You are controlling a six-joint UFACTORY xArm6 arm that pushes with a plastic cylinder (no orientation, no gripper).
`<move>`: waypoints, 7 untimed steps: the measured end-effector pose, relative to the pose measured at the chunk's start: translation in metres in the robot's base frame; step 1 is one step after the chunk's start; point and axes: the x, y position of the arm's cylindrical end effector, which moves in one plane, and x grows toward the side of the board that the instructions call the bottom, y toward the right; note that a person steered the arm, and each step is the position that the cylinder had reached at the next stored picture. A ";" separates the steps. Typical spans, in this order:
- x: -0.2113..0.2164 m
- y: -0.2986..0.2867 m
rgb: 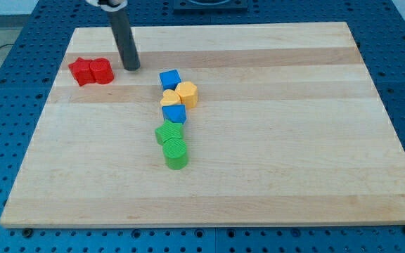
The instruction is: Move red blocks at center left
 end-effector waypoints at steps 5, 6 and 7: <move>0.064 -0.021; 0.031 -0.011; -0.007 -0.021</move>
